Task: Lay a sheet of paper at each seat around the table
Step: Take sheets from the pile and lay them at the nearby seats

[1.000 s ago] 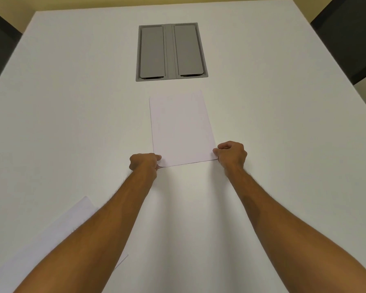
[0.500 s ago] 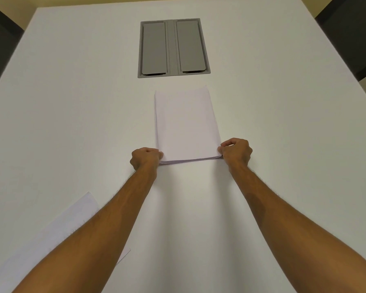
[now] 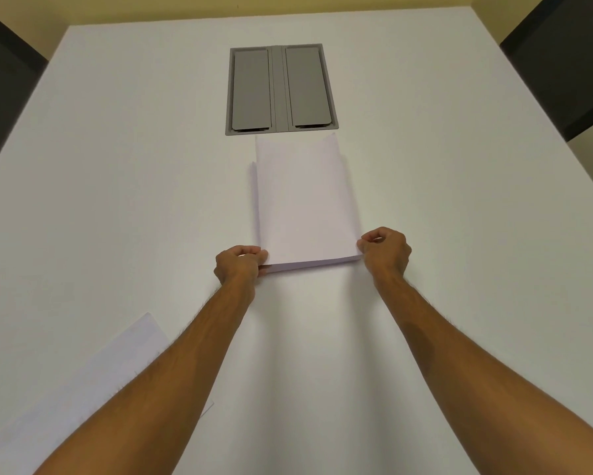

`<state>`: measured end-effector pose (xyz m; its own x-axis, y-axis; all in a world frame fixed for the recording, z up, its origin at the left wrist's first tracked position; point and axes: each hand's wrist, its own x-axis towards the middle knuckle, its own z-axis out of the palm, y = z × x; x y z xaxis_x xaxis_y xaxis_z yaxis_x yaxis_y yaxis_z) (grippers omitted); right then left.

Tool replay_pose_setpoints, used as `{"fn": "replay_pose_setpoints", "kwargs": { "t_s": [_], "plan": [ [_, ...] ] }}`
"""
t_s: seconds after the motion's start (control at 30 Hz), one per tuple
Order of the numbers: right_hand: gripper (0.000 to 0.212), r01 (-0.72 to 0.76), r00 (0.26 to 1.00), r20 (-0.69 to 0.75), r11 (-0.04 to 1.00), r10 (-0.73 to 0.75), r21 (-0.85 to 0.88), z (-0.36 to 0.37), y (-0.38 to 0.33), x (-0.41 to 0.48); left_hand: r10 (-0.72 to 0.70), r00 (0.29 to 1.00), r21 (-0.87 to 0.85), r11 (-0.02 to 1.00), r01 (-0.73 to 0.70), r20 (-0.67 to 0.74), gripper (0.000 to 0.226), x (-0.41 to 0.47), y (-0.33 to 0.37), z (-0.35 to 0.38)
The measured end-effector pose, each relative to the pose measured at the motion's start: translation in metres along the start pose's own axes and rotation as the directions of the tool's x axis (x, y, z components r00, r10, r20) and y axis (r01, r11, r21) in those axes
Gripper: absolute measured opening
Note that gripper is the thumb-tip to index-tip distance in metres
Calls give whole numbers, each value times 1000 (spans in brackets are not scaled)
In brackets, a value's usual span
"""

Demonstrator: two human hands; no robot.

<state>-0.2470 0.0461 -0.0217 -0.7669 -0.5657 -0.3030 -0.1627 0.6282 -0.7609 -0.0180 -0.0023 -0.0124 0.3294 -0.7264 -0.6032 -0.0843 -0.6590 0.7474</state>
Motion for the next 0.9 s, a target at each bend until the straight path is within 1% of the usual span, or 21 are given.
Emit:
{"fn": "replay_pose_setpoints", "kwargs": {
  "t_s": [0.13, 0.23, 0.33, 0.43, 0.53, 0.67, 0.8, 0.9],
  "plan": [
    [10, -22, 999, 42, 991, 17, 133, -6, 2, -2, 9, 998, -76, 997, -4, 65, 15, -2, -1, -2],
    [18, -67, 996, 79, 962, 47, 263, -13, 3, -6, 31, 992, -122, 992, -16, 120, 15, -7, -4, -4],
    [23, -83, 994, 101, 936, 51, 342, -24, 4, -12, 42, 985, -182, 983, -12, 166, 15, -17, -7, -9],
    [22, -118, 988, 143, 905, 64, 409, -37, 6, -20, 52, 964, -253, 967, 16, 260, 14, -33, -9, -17],
    [20, -139, 981, 187, 887, 61, 440, -54, 11, -34, 70, 938, -295, 955, 35, 338, 17, -52, -15, -31],
    [19, -108, 975, 222, 884, 5, 455, -82, 19, -59, 97, 909, -262, 965, 14, 406, 23, -77, -26, -48],
    [18, -61, 961, 268, 888, -72, 455, -109, 25, -86, 104, 894, -233, 972, 0, 435, 16, -102, -36, -64],
    [18, -35, 954, 278, 885, -108, 464, -130, 28, -106, 132, 882, -255, 967, -14, 453, 17, -121, -41, -76]
  ]
}}
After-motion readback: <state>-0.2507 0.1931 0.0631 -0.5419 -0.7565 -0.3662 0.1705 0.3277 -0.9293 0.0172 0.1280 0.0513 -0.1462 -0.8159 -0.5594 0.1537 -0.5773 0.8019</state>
